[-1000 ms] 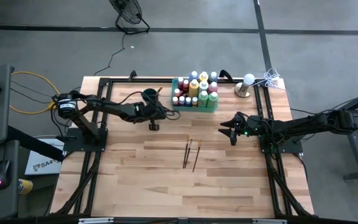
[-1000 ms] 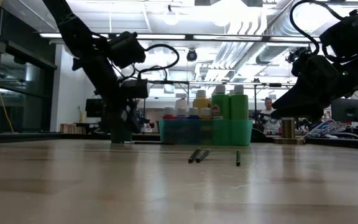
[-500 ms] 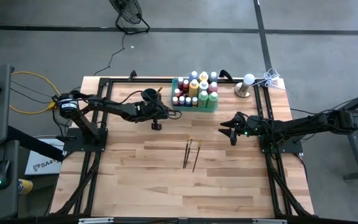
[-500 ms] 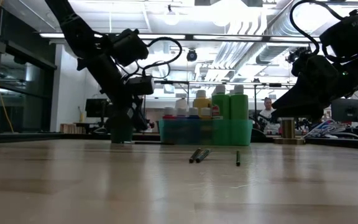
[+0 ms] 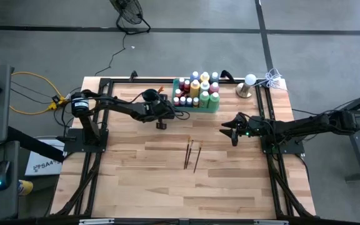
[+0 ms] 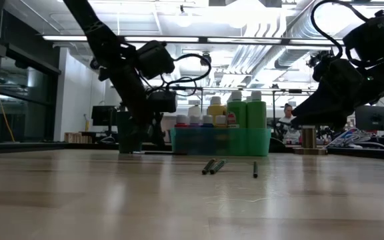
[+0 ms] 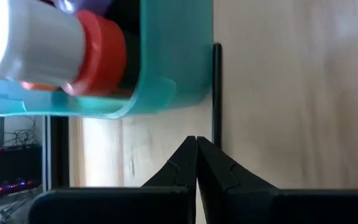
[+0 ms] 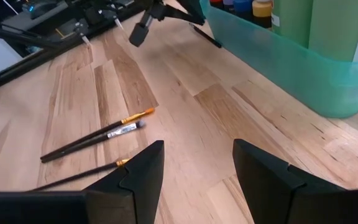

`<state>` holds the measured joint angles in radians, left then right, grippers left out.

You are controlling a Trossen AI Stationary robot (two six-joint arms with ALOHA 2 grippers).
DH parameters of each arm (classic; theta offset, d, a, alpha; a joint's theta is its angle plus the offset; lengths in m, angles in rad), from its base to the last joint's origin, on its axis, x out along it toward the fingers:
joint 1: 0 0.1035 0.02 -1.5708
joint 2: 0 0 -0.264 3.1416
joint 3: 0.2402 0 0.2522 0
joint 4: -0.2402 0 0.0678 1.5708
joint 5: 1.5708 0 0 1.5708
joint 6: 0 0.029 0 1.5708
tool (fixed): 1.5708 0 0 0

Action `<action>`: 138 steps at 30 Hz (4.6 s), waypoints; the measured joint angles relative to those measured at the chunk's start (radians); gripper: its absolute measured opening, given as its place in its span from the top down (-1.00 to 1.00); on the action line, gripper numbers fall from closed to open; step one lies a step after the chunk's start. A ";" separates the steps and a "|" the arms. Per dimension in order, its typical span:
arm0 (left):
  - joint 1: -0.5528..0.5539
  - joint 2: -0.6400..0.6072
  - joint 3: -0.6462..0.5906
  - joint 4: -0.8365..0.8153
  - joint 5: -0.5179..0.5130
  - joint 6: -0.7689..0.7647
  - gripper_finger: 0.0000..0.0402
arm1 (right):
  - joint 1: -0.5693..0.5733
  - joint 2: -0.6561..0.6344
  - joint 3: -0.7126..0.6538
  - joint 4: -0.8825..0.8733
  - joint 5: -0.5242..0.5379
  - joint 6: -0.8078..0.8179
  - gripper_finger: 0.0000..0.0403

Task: Pick & Place Paint Supplies
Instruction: Put the silver black paint brush into the blue cup

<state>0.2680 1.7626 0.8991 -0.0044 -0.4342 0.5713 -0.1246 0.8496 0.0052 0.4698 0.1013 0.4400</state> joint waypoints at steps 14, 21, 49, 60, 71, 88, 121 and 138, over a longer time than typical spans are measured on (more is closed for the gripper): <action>-0.001 0.081 0.004 0.026 -0.066 0.006 1.00 | 0.000 0.000 0.000 0.004 0.000 0.000 0.08; -0.009 0.084 0.005 0.006 -0.061 -0.003 1.00 | 0.000 0.000 0.000 0.004 0.000 0.000 0.08; -0.157 0.024 0.003 -0.166 0.010 -0.215 1.00 | 0.000 0.000 0.000 0.005 0.000 0.000 0.08; -0.187 -0.033 0.001 -0.263 0.030 -0.316 1.00 | 0.000 0.000 0.000 0.002 0.000 0.000 0.08; -0.267 -0.198 0.004 -0.398 0.075 -0.483 0.84 | 0.000 0.000 0.000 0.001 0.000 0.000 0.08; -0.410 -0.151 0.002 -0.450 0.078 -0.970 -0.03 | 0.000 0.000 0.000 0.008 0.000 0.000 0.08; -0.552 -0.142 -0.217 -0.055 -0.138 -1.003 -0.03 | 0.000 0.000 0.000 0.005 0.000 0.000 0.08; -0.612 -0.144 -0.427 0.279 -0.229 -1.122 -0.03 | 0.000 0.000 0.000 0.005 0.000 0.000 0.08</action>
<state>-0.3435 1.6185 0.4725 0.2744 -0.6632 -0.5511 -0.1246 0.8497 0.0051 0.4744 0.1013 0.4400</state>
